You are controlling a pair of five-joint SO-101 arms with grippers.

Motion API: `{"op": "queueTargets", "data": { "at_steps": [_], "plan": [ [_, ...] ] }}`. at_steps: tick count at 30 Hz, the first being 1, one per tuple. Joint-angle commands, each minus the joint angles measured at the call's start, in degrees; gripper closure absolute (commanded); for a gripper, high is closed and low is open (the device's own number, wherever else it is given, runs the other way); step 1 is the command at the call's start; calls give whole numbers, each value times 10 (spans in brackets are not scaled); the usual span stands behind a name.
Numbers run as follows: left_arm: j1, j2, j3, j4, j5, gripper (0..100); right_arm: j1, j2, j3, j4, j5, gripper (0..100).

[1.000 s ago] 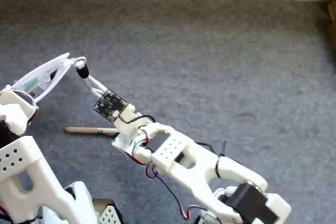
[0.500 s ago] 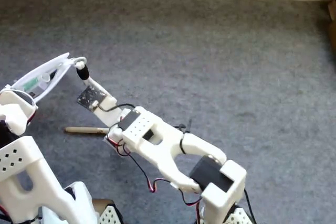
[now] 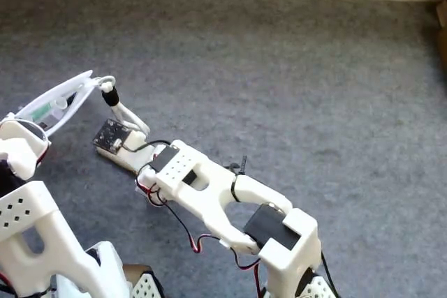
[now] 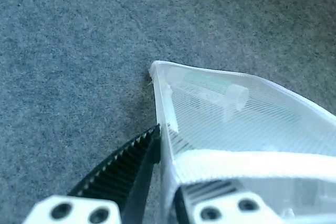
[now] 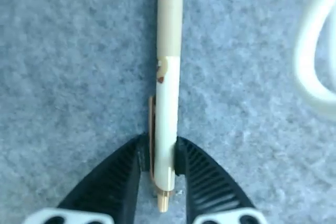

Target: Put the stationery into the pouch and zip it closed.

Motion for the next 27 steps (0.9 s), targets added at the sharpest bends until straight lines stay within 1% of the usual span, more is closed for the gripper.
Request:
{"op": "queueTargets", "data": {
  "at_steps": [1, 6, 10, 13, 18, 21, 27],
  "plan": [
    [-6, -21, -21, -16, 5, 994, 5, -2, -17, 36, 10, 992],
    [21, -21, -20, -13, 5, 994, 23, -4, -21, 110, 10, 992],
    [47, -21, -19, -12, 5, 994, 65, -12, -20, 150, 10, 992],
    [58, -21, -19, -12, 5, 994, 100, -54, -10, 165, 10, 992],
    [62, -21, -19, -12, 5, 994, 147, -158, 84, 175, 13, 992],
    [62, -21, -19, -12, 5, 994, 172, -218, 147, 175, 47, 992],
    [62, -21, -19, -12, 5, 994, 249, -291, 233, 175, 50, 992]
  ]
}}
